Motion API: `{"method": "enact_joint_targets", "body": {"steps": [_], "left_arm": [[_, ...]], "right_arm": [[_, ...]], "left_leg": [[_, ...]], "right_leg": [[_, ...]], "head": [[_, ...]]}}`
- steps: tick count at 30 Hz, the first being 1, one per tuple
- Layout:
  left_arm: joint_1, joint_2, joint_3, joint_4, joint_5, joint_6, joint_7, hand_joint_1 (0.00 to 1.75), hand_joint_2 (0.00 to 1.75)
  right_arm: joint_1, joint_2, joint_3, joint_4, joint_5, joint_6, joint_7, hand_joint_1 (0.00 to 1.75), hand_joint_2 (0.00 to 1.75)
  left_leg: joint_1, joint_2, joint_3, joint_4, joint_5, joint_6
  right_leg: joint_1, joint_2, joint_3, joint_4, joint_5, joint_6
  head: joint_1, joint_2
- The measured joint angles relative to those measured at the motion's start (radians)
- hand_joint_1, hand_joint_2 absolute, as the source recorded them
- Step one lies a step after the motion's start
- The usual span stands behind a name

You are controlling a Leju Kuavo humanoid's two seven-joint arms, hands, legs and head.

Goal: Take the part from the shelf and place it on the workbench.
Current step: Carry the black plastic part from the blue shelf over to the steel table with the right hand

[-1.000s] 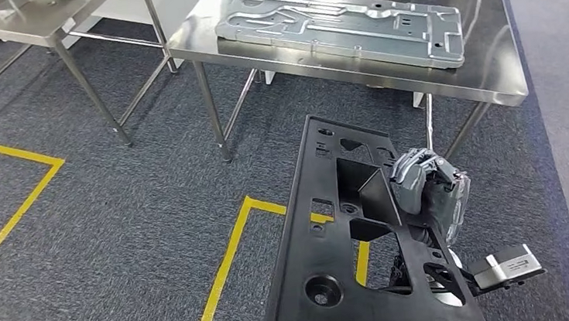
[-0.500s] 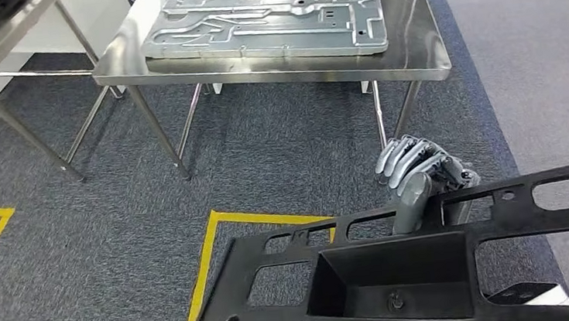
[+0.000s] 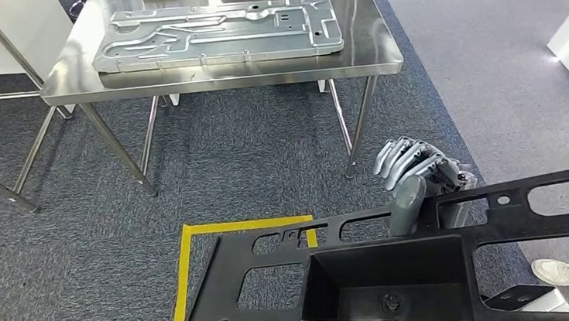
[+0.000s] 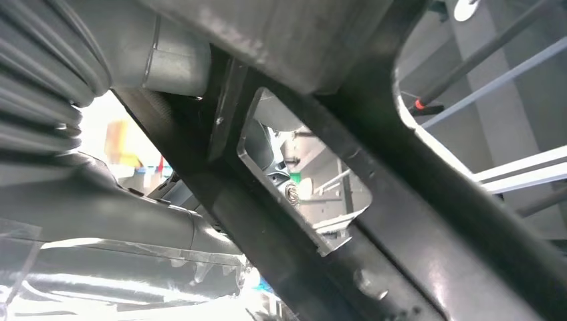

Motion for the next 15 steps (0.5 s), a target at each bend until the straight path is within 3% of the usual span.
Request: {"method": "enact_joint_targets", "body": {"steps": [1, 2, 3, 5, 6, 8, 12, 13, 15], "left_arm": [[0.001, 0.0, 0.0, 0.0, -0.001, 0.002, 0.001, 0.0, 1.75], [0.001, 0.001, 0.0, 0.0, -0.001, 0.005, 0.002, 0.0, 1.75], [0.001, 0.001, 0.0, 0.0, -0.002, 0.008, 0.003, 0.0, 1.75], [0.001, 0.001, 0.0, 0.0, -0.003, 0.011, 0.004, 0.0, 1.75], [0.001, 0.0, 0.0, 0.0, -0.004, 0.011, 0.005, 0.0, 1.75], [0.002, 0.0, 0.0, 0.0, -0.005, 0.012, 0.009, 0.0, 1.75], [-0.002, 0.0, 0.0, 0.0, -0.008, 0.012, 0.018, 0.0, 1.75], [-0.003, 0.0, 0.0, 0.0, -0.008, 0.011, 0.019, 0.0, 1.75], [-0.003, 0.0, 0.0, 0.0, -0.007, 0.009, 0.019, 0.0, 1.75]], "right_arm": [[0.0, -0.001, 0.0, 0.003, 0.0, -0.002, 0.0, 1.64, 1.75], [0.0, -0.002, 0.0, 0.006, 0.0, -0.003, 0.0, 1.64, 1.75], [0.0, -0.003, 0.0, 0.008, 0.001, -0.004, 0.0, 1.64, 1.75], [0.0, -0.005, 0.001, 0.011, 0.002, -0.006, 0.001, 1.64, 1.75], [-0.001, -0.005, 0.001, 0.011, 0.004, -0.007, 0.001, 1.64, 1.75], [-0.003, -0.006, 0.001, 0.011, 0.007, -0.01, 0.002, 1.64, 1.75], [-0.005, -0.006, 0.002, 0.009, 0.013, -0.017, 0.006, 1.64, 1.75], [-0.006, -0.005, 0.002, 0.009, 0.014, -0.017, 0.006, 1.64, 1.75], [-0.006, -0.005, 0.003, 0.01, 0.015, -0.017, 0.008, 1.64, 1.75]], "left_leg": [[-0.001, 0.007, 0.0, 0.0, -0.001, 0.0], [0.0, 0.013, 0.0, 0.0, -0.004, -0.001], [0.0, 0.017, 0.002, 0.001, -0.009, -0.003], [0.001, 0.022, 0.012, 0.001, -0.023, -0.01], [-0.001, 0.025, 0.017, 0.002, -0.03, -0.016], [-0.004, 0.03, 0.025, 0.0, -0.043, -0.028], [-0.001, 0.034, 0.041, 0.014, -0.064, -0.051], [0.0, 0.032, 0.022, 0.056, -0.076, -0.054], [0.001, 0.026, -0.068, 0.197, -0.106, -0.056]], "right_leg": [[-0.003, -0.008, -0.026, 0.054, -0.017, 0.003], [-0.006, -0.012, -0.039, 0.079, -0.017, 0.006], [-0.009, -0.015, -0.031, 0.065, 0.002, 0.007], [-0.013, -0.022, 0.037, -0.057, 0.067, 0.007], [-0.011, -0.027, 0.075, -0.124, 0.083, 0.005], [-0.005, -0.033, 0.116, -0.193, 0.076, -0.006], [-0.003, -0.022, 0.149, -0.207, 0.053, -0.035], [-0.005, -0.021, 0.164, -0.212, 0.047, -0.041], [-0.001, -0.022, 0.192, -0.215, 0.025, -0.051]], "head": [[0.0, 0.0], [0.0, 0.0], [0.0, 0.0], [0.001, 0.0], [0.001, 0.0], [0.001, 0.0], [-0.003, 0.0], [-0.006, 0.0], [-0.013, 0.0]]}}
